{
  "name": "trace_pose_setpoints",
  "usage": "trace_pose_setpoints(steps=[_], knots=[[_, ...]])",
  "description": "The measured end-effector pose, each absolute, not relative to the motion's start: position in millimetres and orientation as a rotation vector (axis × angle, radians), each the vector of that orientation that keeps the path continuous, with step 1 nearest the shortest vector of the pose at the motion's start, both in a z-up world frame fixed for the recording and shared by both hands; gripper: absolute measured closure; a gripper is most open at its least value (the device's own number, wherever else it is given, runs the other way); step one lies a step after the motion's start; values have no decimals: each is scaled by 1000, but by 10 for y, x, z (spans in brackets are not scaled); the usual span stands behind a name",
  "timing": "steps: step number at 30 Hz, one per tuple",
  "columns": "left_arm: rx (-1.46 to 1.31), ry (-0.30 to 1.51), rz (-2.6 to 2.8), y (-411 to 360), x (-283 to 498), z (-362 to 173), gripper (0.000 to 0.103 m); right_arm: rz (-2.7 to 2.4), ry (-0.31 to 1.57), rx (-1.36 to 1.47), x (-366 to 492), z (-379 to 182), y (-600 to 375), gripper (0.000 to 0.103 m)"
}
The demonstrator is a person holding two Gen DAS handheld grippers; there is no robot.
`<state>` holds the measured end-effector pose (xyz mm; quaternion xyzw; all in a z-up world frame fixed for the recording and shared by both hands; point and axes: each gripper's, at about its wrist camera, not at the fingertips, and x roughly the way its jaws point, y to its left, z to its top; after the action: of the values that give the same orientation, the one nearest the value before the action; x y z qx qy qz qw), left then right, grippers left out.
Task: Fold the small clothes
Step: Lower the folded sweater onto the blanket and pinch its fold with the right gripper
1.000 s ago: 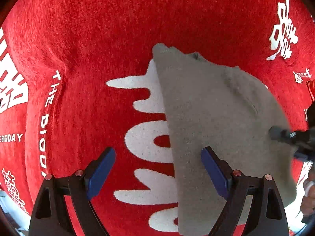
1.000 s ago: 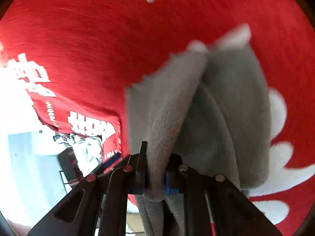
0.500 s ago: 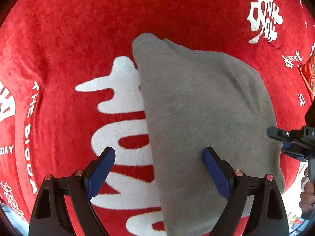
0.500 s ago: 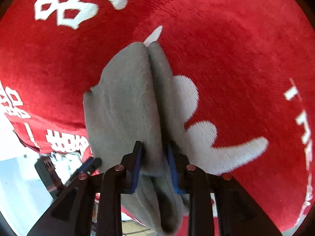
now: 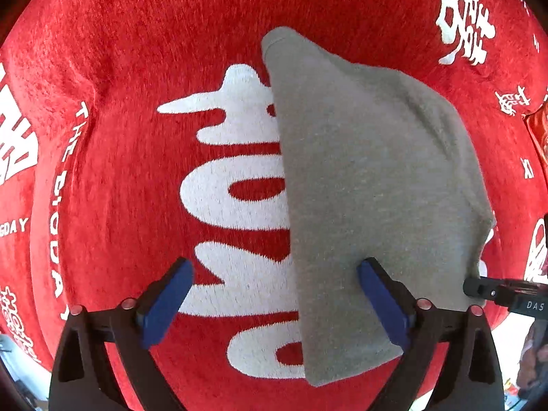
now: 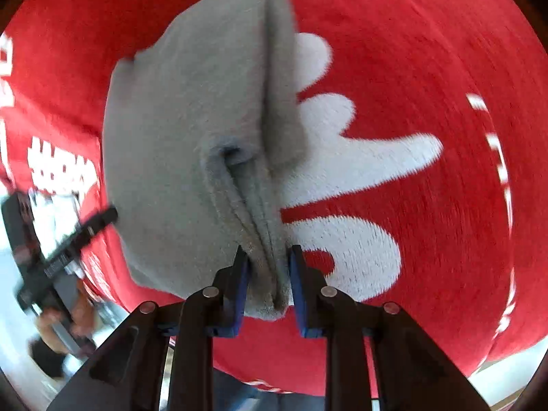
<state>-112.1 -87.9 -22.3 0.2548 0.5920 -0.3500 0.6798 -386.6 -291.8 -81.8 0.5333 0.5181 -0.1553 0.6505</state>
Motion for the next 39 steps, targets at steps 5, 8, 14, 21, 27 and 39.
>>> trace_pose_setpoints(steps=[5,8,14,21,27,39], knots=[[589,1338,-815,-868,-1146,-245,5,-426,1154,1230,-4057,-744,-2888,74],[619,1321,-826,-886,-1171,-191,5,-469,1129,1273,-4145,-713,-2858,70],[653,1299,-850,-859,-1171,-117,5,-538,1124,1276,-4247,-582,-2739,54],[621,1327,-802,-714,-1022,-99,5,-651,1060,1269,-4414,-373,-2783,43],[574,1291,-770,-629,-947,-27,1,-692,978,1256,-4358,-209,-3013,37],[573,1346,-721,-868,-715,-125,1,-590,978,1200,-3760,-225,-3383,37]])
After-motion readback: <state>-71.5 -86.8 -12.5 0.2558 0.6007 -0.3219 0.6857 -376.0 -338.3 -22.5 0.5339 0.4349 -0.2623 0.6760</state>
